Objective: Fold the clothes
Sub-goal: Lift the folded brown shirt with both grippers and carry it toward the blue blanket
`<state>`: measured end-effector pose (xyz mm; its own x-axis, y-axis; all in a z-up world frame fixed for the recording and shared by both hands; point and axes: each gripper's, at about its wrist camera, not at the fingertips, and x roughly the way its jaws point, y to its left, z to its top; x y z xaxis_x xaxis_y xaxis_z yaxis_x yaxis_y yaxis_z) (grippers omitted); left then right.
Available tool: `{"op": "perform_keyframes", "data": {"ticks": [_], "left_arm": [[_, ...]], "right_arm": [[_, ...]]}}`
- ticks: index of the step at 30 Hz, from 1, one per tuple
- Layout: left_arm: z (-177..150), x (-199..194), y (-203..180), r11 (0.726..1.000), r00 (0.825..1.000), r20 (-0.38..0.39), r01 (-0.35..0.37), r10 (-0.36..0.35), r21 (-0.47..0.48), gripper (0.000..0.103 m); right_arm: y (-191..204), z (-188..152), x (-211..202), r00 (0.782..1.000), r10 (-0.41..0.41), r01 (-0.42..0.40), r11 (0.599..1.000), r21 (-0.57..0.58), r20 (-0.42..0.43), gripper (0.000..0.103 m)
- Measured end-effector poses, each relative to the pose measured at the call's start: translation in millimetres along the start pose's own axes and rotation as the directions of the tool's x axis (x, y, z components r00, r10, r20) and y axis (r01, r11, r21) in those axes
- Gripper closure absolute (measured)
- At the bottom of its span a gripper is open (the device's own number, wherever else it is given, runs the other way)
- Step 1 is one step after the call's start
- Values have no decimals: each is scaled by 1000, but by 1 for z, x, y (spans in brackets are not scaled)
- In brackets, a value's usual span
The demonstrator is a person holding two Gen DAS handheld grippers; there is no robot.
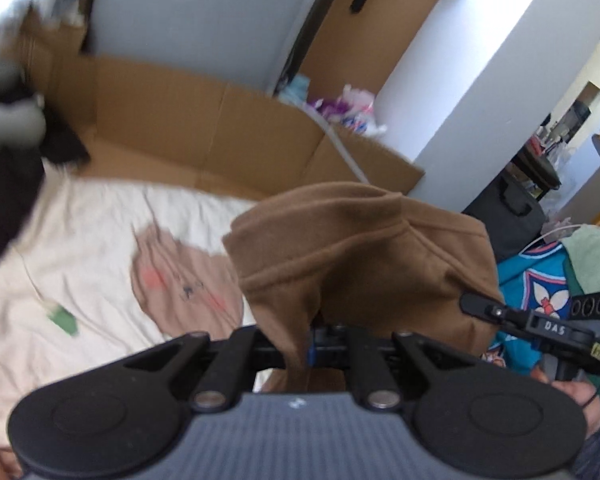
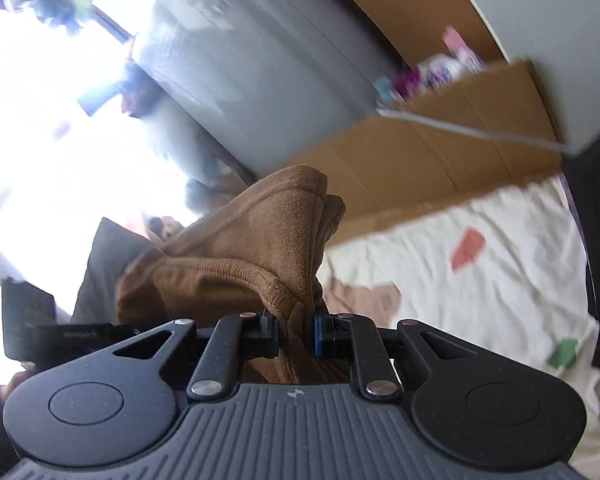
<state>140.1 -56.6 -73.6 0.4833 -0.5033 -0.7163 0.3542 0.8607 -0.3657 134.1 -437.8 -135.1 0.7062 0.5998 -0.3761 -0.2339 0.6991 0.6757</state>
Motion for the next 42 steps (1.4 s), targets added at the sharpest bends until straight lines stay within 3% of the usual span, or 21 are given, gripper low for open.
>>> {"op": "perform_keyframes", "data": {"ticks": [6, 13, 21, 31, 42], "left_arm": [[15, -48, -20, 1000, 996, 90, 0, 1, -4, 96], [20, -55, -14, 1000, 993, 113, 14, -13, -10, 96], [39, -76, -41, 995, 982, 160, 92, -96, 35, 96], [78, -136, -135, 980, 965, 183, 169, -186, 108, 96], [78, -190, -233, 965, 960, 166, 197, -226, 175, 96]], "right_arm": [[37, 25, -9, 999, -12, 13, 998, -54, 30, 89], [81, 44, -20, 998, -55, 58, 992, -115, 29, 89], [120, 71, -67, 988, -129, 141, 980, -143, 89, 89], [159, 116, -173, 962, -160, 191, 974, -125, 223, 89], [189, 134, -290, 936, -171, 212, 972, -105, 307, 89]]}}
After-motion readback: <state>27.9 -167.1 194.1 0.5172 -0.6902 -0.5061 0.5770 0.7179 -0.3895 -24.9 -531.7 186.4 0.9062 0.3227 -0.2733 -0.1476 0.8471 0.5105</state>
